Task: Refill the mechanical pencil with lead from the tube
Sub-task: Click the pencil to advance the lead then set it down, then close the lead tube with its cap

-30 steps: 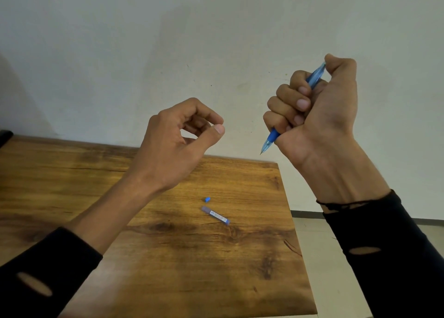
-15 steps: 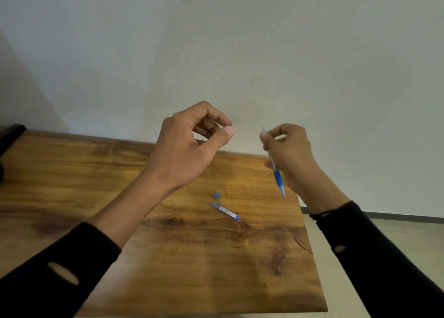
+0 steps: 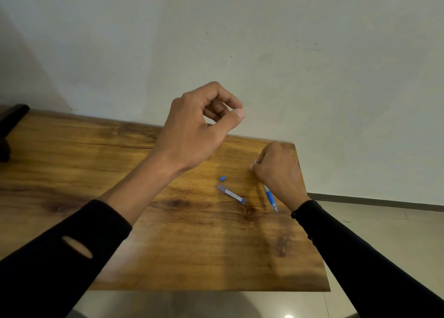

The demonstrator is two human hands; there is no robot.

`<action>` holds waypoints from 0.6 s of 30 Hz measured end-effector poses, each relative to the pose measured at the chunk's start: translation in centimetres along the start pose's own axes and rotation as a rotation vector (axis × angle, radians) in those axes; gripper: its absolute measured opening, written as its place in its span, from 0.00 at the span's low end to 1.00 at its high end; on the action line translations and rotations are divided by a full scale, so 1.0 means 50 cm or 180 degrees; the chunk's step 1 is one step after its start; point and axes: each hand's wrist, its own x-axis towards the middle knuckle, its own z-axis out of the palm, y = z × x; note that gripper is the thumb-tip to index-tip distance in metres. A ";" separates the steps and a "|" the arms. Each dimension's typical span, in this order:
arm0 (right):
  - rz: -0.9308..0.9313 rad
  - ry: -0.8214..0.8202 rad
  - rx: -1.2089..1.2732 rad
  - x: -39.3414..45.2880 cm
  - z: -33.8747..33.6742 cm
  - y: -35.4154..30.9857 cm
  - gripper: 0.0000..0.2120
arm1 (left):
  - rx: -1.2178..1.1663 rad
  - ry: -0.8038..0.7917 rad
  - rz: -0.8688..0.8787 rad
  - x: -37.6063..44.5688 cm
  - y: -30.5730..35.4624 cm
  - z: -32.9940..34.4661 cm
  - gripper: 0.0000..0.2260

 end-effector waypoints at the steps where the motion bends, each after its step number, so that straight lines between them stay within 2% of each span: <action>1: 0.0023 -0.0032 -0.0011 0.000 0.001 0.000 0.10 | 0.0002 0.0001 0.0000 0.001 0.000 0.001 0.03; 12: 0.0175 -0.0100 0.0111 0.000 0.008 0.004 0.15 | 0.0059 -0.0072 -0.0001 -0.002 -0.003 0.011 0.01; 16: 0.0123 -0.0044 0.0122 -0.001 0.004 0.002 0.18 | 0.0145 -0.0106 -0.0046 -0.001 -0.009 0.013 0.01; 18: -0.0047 0.0070 0.0163 -0.001 -0.008 -0.002 0.16 | 0.0248 -0.0135 -0.0133 0.001 -0.012 0.013 0.03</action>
